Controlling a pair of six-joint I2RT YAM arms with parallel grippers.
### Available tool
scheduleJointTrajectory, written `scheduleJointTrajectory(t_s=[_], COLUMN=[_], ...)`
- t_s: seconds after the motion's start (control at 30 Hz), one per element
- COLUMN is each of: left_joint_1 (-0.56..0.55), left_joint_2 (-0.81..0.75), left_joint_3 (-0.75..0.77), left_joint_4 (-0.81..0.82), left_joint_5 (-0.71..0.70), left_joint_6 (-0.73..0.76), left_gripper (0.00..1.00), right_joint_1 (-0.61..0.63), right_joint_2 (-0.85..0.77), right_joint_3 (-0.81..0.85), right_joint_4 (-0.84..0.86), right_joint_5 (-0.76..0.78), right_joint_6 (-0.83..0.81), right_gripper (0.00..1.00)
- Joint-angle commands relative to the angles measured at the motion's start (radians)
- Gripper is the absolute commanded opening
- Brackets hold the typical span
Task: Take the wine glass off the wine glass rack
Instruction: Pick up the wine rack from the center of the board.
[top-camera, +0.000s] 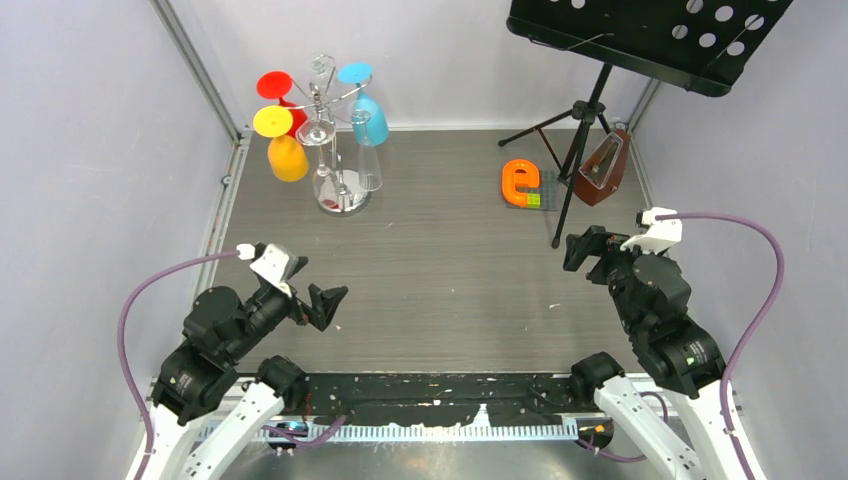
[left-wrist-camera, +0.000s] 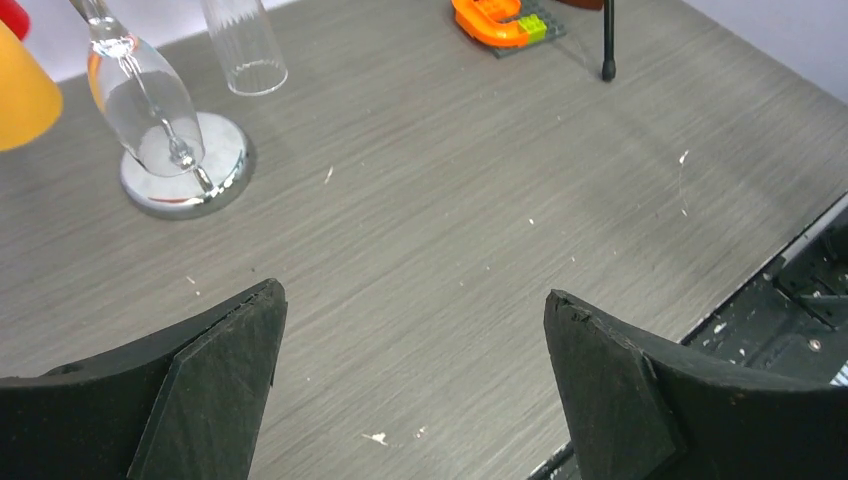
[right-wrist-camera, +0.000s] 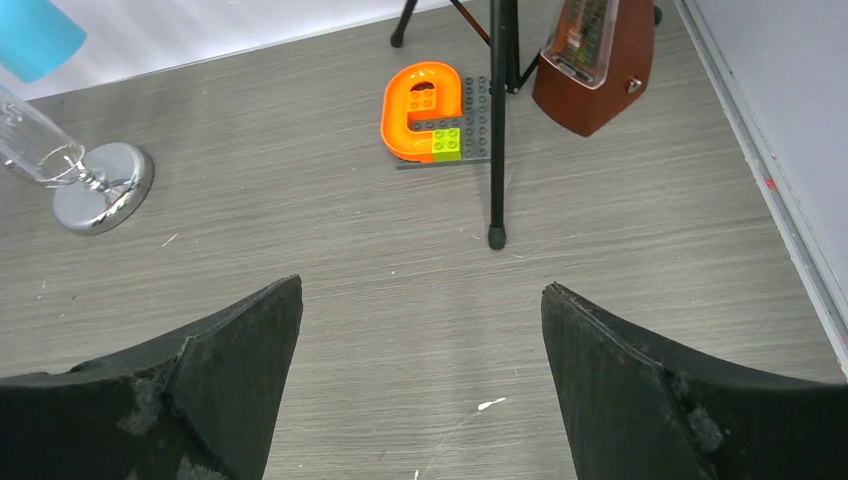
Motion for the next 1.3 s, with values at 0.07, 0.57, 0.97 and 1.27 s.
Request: scheduleJointTrajectory(t_s=[0.07, 0.57, 0.97, 1.27], left_joint_1=[-0.004, -0.004, -0.002, 0.054], left_joint_2=[0.041, 0.227, 0.468, 0.667], left_joint_3=[0.073, 0.333, 0.647, 0.895], left_joint_4=[-0.049, -0.130, -0.152, -0.122], left_joint_5=[0.069, -0.014, -0.169, -0.154], left_joint_6=[-0.016, -0.014, -0.048, -0.108], left_gripper=[0.99, 0.99, 0.99, 0.99], right_joint_1=[0.003, 0.003, 0.003, 0.003], right_joint_2=[0.029, 0.075, 0.187, 0.182], right_joint_3=[0.033, 0.056, 0.127, 0.116], right_joint_4=[-0.009, -0.016, -0.077, -0.076], right_joint_5=[0.107, -0.036, -0.099, -0.231], right_joint_6=[0.064, -0.064, -0.078, -0.092], right_gripper=[0.95, 0.95, 0.95, 0.96])
